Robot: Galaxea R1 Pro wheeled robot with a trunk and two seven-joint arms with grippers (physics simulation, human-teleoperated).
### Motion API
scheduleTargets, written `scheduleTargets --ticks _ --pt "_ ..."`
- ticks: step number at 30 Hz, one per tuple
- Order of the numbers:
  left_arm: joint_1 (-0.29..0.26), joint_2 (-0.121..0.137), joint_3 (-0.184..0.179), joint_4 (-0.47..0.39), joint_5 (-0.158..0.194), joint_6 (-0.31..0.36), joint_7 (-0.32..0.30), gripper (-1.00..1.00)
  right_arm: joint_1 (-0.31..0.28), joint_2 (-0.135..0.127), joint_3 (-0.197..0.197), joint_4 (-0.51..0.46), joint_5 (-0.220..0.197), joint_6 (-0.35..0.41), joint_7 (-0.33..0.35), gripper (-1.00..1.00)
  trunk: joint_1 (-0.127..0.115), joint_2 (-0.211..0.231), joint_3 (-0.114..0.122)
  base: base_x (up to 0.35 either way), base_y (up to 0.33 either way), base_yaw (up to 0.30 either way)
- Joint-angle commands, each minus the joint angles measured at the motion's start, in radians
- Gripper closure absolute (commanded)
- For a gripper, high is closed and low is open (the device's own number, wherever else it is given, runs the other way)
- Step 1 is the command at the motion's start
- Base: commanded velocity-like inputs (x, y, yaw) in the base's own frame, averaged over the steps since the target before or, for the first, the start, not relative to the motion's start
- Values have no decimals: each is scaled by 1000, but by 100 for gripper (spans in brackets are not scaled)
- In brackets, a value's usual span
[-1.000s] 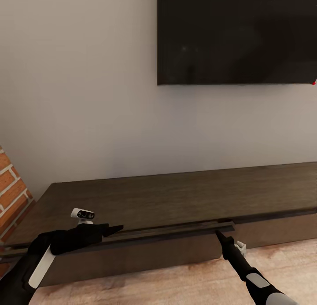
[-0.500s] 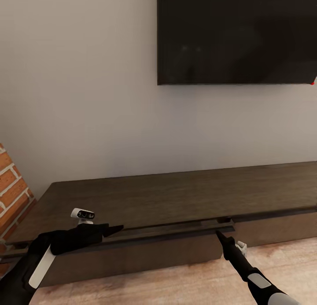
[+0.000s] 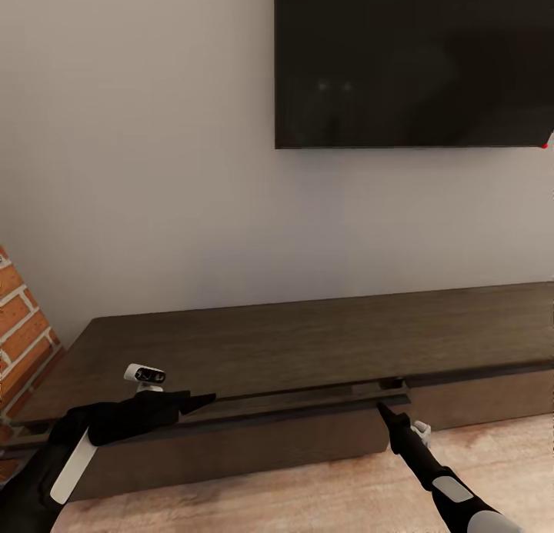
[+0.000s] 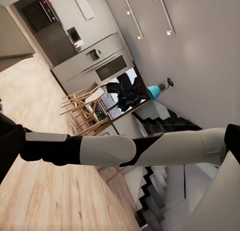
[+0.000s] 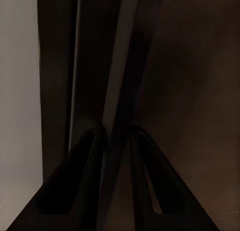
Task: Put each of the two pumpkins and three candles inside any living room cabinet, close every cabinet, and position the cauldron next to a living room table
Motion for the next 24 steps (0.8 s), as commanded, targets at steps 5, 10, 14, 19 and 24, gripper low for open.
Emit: scheduleTargets --ticks 5,10,14,19,24 --pt "0 0 0 -1 1 11 -3 -100 0 -4 -38 -1 -17 7 7 100 0 0 -1 -69 0 0" --pt "0 0 0 -1 1 11 -3 -100 0 -3 -38 -3 -17 6 6 100 0 0 -1 -62 0 0" --pt "1 8 0 -1 7 8 -3 -100 -1 -3 3 -5 -6 14 -6 100 0 0 -1 -10 0 0" --pt "2 -2 1 -1 8 8 -3 -100 -1 -3 3 -6 -6 -6 -5 100 0 0 -1 -131 0 0" --pt "6 -4 1 -1 8 8 -3 -100 -1 -3 6 -6 -5 -14 -5 100 0 0 -1 -61 0 0"
